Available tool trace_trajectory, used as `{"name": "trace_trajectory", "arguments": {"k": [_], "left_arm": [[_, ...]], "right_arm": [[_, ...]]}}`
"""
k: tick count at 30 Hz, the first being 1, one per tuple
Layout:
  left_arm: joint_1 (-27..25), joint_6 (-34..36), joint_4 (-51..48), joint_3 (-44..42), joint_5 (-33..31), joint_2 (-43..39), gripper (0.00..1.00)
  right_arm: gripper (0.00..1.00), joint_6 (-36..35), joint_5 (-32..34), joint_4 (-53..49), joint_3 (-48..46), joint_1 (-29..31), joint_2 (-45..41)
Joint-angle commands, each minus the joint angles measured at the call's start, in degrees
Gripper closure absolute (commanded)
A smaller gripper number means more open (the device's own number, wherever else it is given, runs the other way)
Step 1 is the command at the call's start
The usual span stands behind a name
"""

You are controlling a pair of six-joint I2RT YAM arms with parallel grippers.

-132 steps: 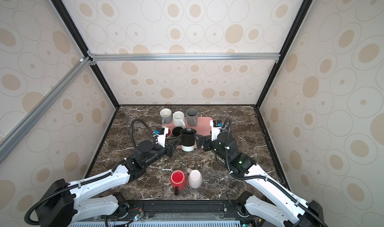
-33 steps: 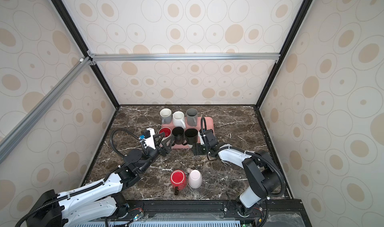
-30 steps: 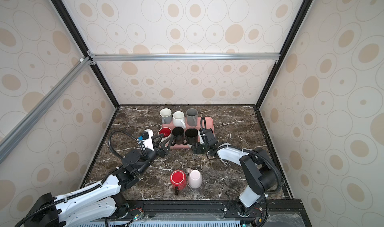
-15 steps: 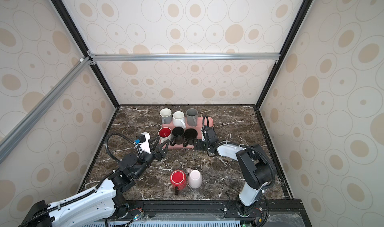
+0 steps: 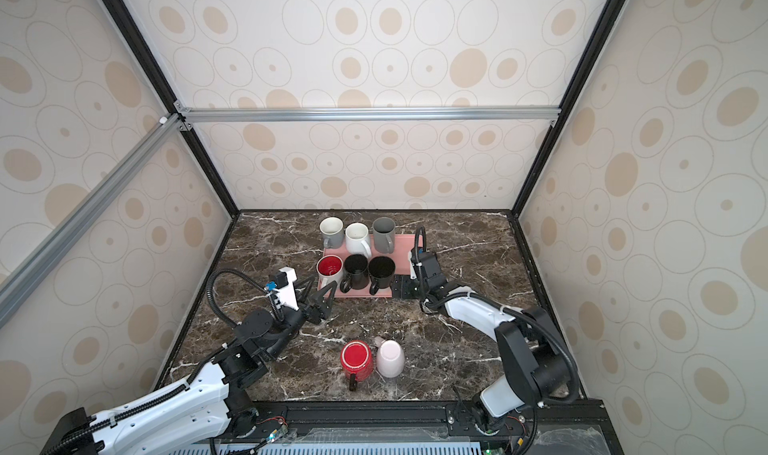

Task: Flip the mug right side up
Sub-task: 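Withdraw the left gripper while the right gripper moves toward the upside-down red mug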

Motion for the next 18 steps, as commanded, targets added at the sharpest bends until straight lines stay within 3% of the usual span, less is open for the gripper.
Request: {"name": "trace_trajectory", "arguments": {"k": [1,3,5,11,14,18], "left_arm": [[0.1,-0.4,-0.6,0.4,-1.1,-1.2,0.18],[0.1,-0.6,-1.3,0.5,-1.1,-1.8,0.14],[0.1,-0.7,-1.9,0.3,-0.8,-2.5,0.01],[0.1,-1.0,-5.9,0.6,-1.1,-4.2,0.01],[0.1,-1.2,-7.9,0.7,-2.2,-5.6,0.01],[0.1,-2.0,-12.9,1.9,-8.7,-9.3,0.01]], "right_arm": [[0.12,-0.5,-4.0,-4.0,-1.9,0.1,-5.2],[0.12,-1.1,-5.9,-6.2,-2.6,1.2,-8.5],[0.11,-2.5,-7.0,-9.4,-2.6,2.9,-11.1],[0.1,-10.6,-3.9,-23.1,0.5,13.7,-16.7],[0.06,-16.5,0.5,-28.7,2.4,22.5,-18.4],[0.01,-22.0,7.5,-33.7,4.9,32.6,-17.3]]}}
